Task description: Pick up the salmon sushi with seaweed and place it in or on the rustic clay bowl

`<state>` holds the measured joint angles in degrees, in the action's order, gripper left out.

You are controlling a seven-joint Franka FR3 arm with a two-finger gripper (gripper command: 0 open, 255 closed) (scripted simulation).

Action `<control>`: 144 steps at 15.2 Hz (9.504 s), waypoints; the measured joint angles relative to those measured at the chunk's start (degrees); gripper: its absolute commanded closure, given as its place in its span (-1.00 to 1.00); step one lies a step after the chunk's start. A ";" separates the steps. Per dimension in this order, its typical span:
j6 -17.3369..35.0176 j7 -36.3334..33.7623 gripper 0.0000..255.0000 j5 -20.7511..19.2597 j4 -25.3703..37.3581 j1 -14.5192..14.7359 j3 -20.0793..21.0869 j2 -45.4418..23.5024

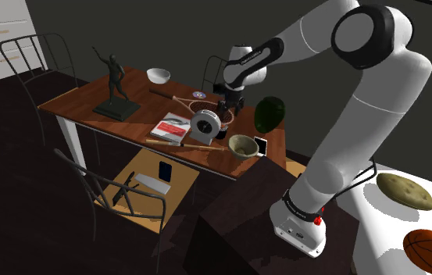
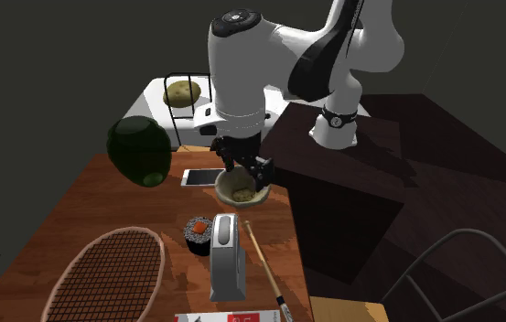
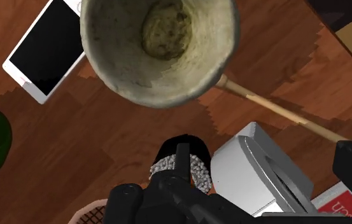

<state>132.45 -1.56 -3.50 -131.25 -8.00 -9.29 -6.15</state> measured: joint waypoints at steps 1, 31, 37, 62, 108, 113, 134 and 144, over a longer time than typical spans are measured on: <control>0.76 0.17 -1.00 0.20 1.00 -0.42 -0.33 -1.80; 21.30 8.10 -1.00 10.62 18.36 -8.68 0.05 -26.52; 9.01 0.74 -1.00 6.82 18.74 -3.13 -3.00 -27.66; 11.63 0.96 1.00 7.37 19.17 -3.78 -2.52 -31.65; 0.44 -3.30 1.00 -8.84 -17.03 -3.13 -9.33 16.91; 4.65 -3.31 1.00 -9.11 -19.38 -3.35 -9.78 15.02; -12.79 -30.68 -1.00 -26.23 1.20 7.19 -0.91 -16.96; -12.28 -30.85 1.00 -26.51 0.87 7.05 -1.09 -17.12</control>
<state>120.17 -32.41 -30.02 -130.39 -0.95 -10.38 -23.28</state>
